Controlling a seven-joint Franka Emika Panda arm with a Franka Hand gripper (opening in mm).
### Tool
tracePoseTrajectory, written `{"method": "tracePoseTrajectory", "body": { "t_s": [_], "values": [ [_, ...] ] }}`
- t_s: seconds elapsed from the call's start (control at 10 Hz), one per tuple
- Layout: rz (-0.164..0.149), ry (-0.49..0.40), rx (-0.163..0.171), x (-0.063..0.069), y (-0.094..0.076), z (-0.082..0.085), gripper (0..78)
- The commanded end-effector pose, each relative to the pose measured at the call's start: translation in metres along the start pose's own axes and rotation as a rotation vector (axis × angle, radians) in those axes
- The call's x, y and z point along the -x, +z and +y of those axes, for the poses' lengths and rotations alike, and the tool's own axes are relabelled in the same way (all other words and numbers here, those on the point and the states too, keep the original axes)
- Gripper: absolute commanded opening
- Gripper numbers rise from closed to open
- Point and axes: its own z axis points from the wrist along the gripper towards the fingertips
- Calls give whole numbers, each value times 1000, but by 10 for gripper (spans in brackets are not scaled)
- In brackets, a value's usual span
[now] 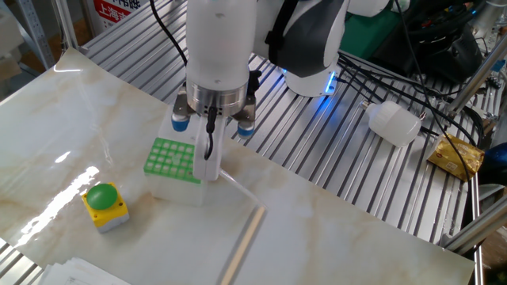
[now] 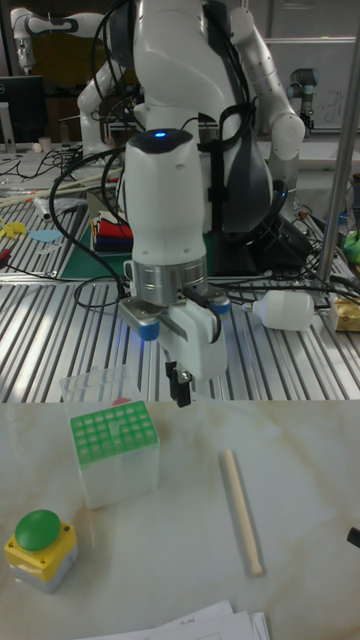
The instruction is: Insert a large pipette tip into the holder for large pipette tips
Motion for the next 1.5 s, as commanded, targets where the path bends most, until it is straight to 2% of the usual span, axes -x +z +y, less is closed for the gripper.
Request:
{"method": "tracePoseTrajectory", "body": {
  "t_s": [0.1, 0.3, 0.4, 0.9, 1.0, 1.1, 1.3, 1.5],
  "values": [
    [-18, 22, -15, 0, -1, 1, 12],
    [-30, 62, -18, 0, -3, 0, 12],
    [-52, 68, -28, -1, -6, 0, 12],
    [-101, 87, -47, -1, -30, 0, 12],
    [-102, 89, -48, 0, -33, 0, 12],
    [-100, 99, -47, 6, -45, -1, 12],
    [-104, 105, -49, 12, -56, -3, 12],
    [-134, 91, -58, 26, -67, -16, 12]
  ]
}}
